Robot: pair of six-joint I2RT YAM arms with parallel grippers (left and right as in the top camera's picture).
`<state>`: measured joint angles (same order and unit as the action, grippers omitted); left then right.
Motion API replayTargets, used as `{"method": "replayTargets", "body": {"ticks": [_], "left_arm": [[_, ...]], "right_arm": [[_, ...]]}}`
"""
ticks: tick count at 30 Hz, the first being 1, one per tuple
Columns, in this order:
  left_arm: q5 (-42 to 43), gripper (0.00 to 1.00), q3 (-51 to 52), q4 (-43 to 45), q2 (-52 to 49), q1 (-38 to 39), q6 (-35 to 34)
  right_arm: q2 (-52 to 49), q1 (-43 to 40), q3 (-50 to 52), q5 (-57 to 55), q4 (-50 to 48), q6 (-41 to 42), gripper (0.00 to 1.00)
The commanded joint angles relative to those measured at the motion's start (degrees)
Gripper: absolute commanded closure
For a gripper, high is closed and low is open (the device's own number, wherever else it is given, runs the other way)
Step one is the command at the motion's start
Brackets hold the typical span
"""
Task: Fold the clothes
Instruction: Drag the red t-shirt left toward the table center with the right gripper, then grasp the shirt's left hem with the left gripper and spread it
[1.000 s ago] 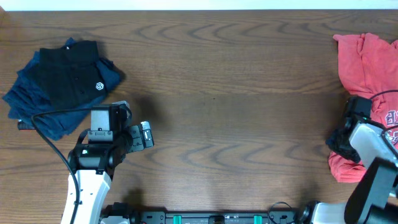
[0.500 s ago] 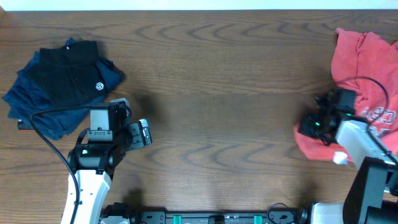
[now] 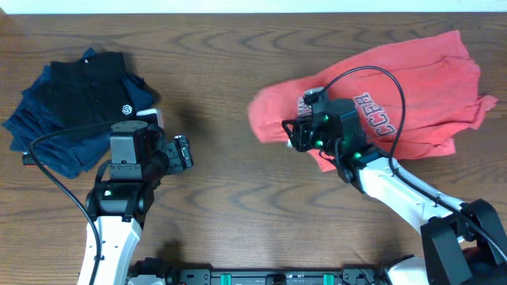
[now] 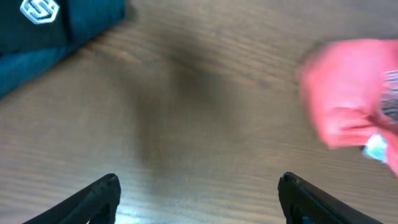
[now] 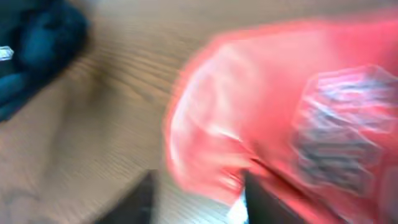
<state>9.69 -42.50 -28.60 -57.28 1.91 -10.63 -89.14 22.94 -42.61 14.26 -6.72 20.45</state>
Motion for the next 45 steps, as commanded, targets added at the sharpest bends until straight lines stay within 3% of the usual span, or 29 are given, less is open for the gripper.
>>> {"method": "replayTargets", "body": {"ticks": [1,6,13,19,26,28,30,32,34,41,45], "left_arm": [[6.78,0.11,-1.03,1.62,-0.04,-0.22,-0.46],[12.37,0.08,-1.01,5.57,-3.32,3.17,-1.18],[12.35,0.06,-1.01,17.73,-17.51,16.2,-9.66],[12.33,0.06,-1.01,30.95,-33.14,22.56,-19.26],[6.32,0.09,-1.03,46.21,-44.98,23.04,-20.15],[5.66,0.15,-1.03,51.36,-47.41,23.04,-20.41],[5.7,0.3,-1.05,57.07,-49.88,23.04,-23.23],[5.68,0.57,-1.29,60.61,-51.56,23.04,-25.59],[5.66,0.94,-2.27,61.7,-52.52,22.8,-25.68],[8.02,0.94,-9.42,61.46,-49.4,14.45,-25.68],[9.27,0.94,-19.12,53.66,-46.62,5.2,-25.64]], "right_arm": [[4.57,-5.7,-0.48,-7.34,5.68,0.2,0.43],[13.4,-18.67,-0.48,-8.92,17.84,-4.46,0.27],[24.9,-33.53,-0.48,-8.94,31.61,-8.81,0.23],[28.81,-38.4,-0.48,-8.94,38.71,-11.04,0.22],[29.27,-38.91,-0.46,-9.97,41.97,-11.96,0.23],[29.24,-38.91,-0.46,-9.97,42.4,-11.96,0.23],[29.27,-38.91,-0.46,-9.97,42.8,-11.96,0.24],[29.27,-38.91,-0.46,-9.97,43.43,-11.96,0.26],[29.27,-38.91,-0.46,-9.97,44.11,-11.96,0.27],[29.27,-38.91,-0.46,-9.99,45.53,-11.98,0.28],[29.27,-38.91,-0.46,-9.99,45.53,-11.98,0.28]]}}
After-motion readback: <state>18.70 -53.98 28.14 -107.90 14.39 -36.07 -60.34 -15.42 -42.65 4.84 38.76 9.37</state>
